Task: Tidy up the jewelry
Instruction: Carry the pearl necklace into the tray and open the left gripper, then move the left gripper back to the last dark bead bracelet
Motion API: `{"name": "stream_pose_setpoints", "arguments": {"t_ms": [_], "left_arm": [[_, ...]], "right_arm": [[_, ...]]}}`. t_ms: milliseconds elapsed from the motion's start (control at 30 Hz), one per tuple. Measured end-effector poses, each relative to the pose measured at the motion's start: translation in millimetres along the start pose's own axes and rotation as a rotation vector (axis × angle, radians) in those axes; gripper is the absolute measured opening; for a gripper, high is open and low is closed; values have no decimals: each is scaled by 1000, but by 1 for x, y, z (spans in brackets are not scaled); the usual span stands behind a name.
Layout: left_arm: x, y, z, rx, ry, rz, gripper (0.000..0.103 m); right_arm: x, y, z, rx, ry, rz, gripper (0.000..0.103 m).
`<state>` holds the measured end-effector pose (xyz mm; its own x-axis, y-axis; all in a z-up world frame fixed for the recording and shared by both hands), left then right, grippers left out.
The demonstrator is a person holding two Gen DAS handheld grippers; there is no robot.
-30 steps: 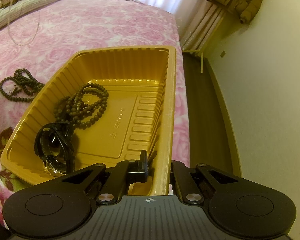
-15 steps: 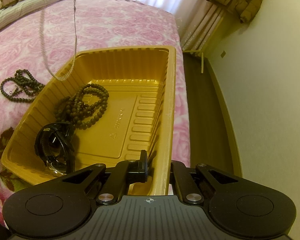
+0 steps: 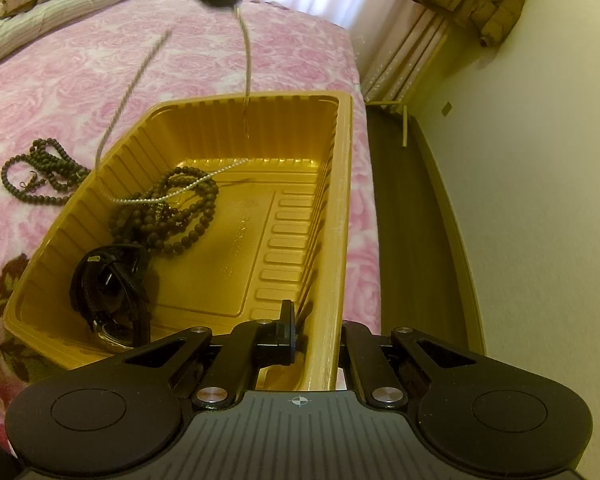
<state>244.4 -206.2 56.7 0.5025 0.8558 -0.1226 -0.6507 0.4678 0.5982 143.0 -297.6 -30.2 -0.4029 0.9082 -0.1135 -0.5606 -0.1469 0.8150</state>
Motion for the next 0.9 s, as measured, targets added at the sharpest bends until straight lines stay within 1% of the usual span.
{"name": "stream_pose_setpoints", "arguments": {"t_ms": [200,467,533,600,667,767,900], "left_arm": [[-3,-22,-15,59,7,-9,2],[-10,-34,-19,94,15,-27,2],[-8,-34,-20,102,21,-25,4],[-3,-31,-22,98,26,-17,10],[10,-25,-23,89,43,-2,17],[42,-11,-28,74,69,41,17],[103,10,-45,69,122,151,19]], "right_arm": [[0,0,-1,0,-3,1,5],[-1,0,-1,-1,-5,2,5],[-1,0,-1,-2,-5,2,5],[-1,0,-1,-2,-5,2,5],[-1,-1,-1,-1,-6,2,5],[-1,-1,-2,-2,-7,1,5],[-1,-1,-2,-4,-11,1,5]]}}
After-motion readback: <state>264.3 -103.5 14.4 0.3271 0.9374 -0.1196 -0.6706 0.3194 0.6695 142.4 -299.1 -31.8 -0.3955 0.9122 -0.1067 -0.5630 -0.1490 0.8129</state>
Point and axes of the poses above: each gripper's, at about its wrist camera, not at the fingertips, and y roughly against the way its jaws point, x to its left, z to its top, the point moved 8 cm from there along -y, roughly the way its jaws point, and after that the axes turned 15 degrees about z, right-handed, at the moved point
